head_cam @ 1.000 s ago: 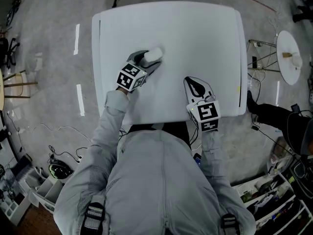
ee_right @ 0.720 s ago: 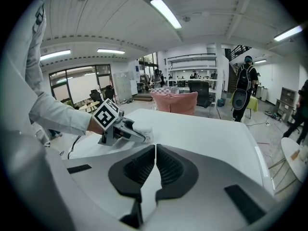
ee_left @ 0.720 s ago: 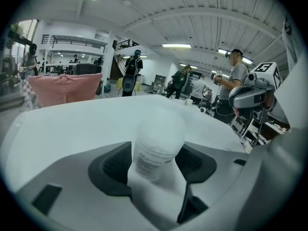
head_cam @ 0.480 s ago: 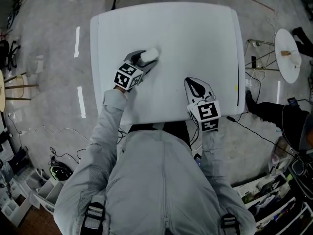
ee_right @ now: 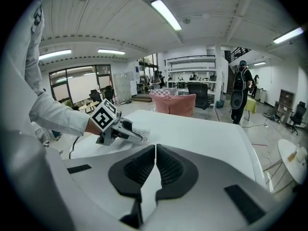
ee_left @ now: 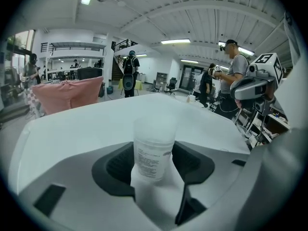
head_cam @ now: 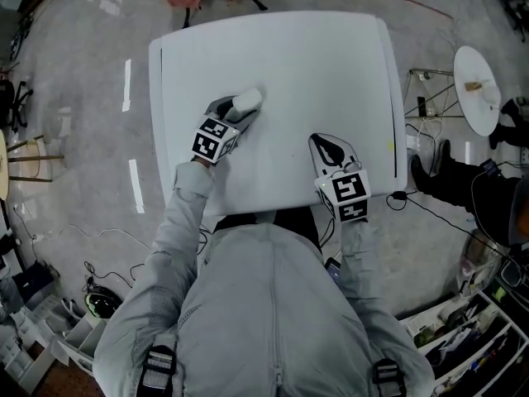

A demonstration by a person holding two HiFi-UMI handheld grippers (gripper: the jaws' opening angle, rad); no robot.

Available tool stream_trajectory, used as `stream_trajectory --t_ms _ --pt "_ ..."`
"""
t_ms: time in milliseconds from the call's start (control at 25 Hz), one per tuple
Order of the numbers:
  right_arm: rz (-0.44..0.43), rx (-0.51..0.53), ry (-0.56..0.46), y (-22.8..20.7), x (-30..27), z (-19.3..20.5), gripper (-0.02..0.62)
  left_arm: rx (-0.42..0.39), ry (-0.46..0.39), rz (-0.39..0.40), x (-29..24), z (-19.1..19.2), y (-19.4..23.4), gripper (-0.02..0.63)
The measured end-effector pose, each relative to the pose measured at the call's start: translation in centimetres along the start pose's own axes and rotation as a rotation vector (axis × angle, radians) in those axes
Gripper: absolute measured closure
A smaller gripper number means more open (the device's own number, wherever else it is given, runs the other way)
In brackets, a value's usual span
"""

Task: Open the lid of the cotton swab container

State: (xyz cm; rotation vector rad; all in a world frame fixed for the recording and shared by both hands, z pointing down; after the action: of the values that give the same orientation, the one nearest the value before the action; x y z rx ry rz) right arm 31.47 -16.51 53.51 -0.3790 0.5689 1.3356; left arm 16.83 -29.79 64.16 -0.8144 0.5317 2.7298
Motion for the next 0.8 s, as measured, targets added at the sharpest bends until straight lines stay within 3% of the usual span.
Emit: stream_trajectory --t_ms 800 --pt "0.034 -0.084 -0.124 6.7 4.4 -2.7 0.56 0.04 -0.178 0.05 9.3 -0.6 -3.5 0.364"
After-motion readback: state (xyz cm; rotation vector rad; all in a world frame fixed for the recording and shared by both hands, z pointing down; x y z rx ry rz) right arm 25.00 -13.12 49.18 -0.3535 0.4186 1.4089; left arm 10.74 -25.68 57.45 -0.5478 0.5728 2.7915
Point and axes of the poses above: the fingertips, and each gripper's own axes: x backward along the fingers, y to its left, z out of its underside, the point moved 3 cm from there along x, backward along the fingers, and after that the axes turned 12 degrees about z, right-handed, at the moved point
